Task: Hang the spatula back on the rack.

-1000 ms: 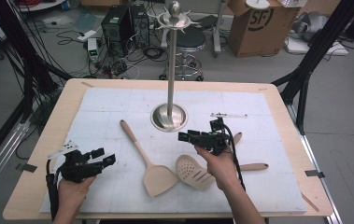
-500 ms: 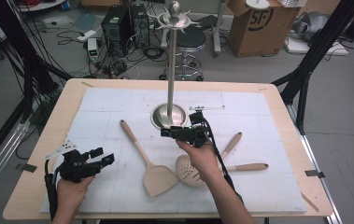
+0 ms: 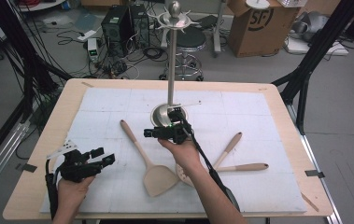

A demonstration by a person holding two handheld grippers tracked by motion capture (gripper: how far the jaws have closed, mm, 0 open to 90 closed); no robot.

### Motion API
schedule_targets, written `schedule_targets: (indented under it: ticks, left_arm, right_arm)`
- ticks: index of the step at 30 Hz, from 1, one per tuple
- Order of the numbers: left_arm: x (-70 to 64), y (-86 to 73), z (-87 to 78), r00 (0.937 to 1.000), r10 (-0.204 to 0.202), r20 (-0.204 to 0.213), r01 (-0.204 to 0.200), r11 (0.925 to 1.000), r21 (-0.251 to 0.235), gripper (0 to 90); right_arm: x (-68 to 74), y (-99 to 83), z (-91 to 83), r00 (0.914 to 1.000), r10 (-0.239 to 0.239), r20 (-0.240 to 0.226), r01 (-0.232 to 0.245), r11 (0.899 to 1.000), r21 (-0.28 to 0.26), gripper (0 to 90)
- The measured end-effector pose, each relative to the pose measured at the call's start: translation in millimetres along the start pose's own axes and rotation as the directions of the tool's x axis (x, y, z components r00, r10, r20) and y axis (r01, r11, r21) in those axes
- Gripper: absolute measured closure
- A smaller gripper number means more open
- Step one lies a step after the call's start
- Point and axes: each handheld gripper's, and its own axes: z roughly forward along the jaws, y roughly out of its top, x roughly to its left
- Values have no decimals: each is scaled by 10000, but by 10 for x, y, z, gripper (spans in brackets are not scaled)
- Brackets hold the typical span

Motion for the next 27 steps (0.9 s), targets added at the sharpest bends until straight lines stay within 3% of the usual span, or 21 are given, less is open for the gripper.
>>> schedule_targets:
  ticks: [7, 10, 13, 27]
  left_arm:
    - [6, 4, -2, 10000, -4, -12, 4, 10000, -37, 271]
    - [24, 6, -20, 10000, -65, -50, 65, 9999, -99, 271]
    - [33, 8, -26, 10000, -73, -60, 72, 9999, -144, 271]
    - [22, 7, -11, 10000, -35, -24, 35, 10000, -86, 271]
  right_arm:
    - [43, -4, 220, 10000, -6, -80, 12, 9970, 773, 458]
    - [31, -35, 380, 9996, -95, 250, 63, 9921, 1256, 468]
    - [24, -44, 431, 9996, -4, 291, -40, 9889, 1488, 469]
    - [-2, -43, 515, 9991, -37, 432, -45, 9823, 1873, 497]
